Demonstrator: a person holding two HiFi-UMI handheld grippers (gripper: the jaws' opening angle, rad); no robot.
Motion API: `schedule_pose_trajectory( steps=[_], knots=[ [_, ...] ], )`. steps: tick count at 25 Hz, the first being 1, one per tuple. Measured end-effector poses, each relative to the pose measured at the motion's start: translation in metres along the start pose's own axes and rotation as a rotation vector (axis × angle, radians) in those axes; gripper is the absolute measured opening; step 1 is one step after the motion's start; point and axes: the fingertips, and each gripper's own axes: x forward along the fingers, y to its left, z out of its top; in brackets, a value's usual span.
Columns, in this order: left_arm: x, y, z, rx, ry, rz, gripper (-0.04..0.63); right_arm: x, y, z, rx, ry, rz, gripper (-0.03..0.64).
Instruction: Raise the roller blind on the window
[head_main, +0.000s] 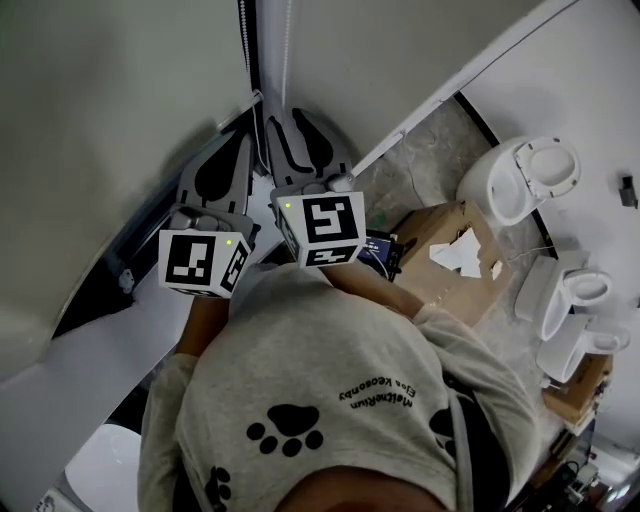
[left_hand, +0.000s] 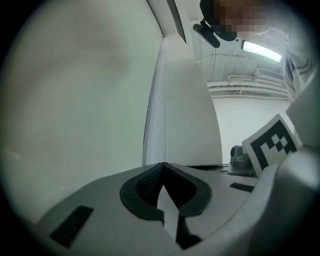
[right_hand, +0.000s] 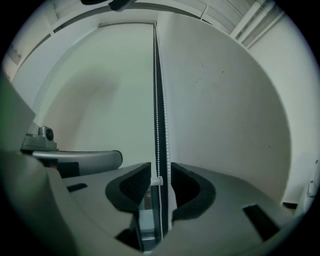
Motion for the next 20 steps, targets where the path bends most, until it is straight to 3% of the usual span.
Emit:
schedule_pose_trajectory(
  steps=[9,12,16,20],
  knots=[
    [-0.002,0.015,-0.011,-0.026,0.02,-0.074,0.008,0.034,-0.007,0.0,-0.013,0.019,-0.115,0.104],
    [-0.003,0.018,-0.012,-0.038,0.028,-0.084,0.008,0.035,-0.011,0.004,-0.028,0.01,-0.135,0.018],
    [0.002,0.017,-0.004,-0.042,0.037,-0.101,0.008,0.032,-0.015,0.011,-0.01,-0.005,-0.105,0.012],
    [0.01,0.013,-0.004,-0.045,0.039,-0.12,0.008,0.027,-0.015,-0.001,-0.071,0.017,-0.062,0.011]
  ],
)
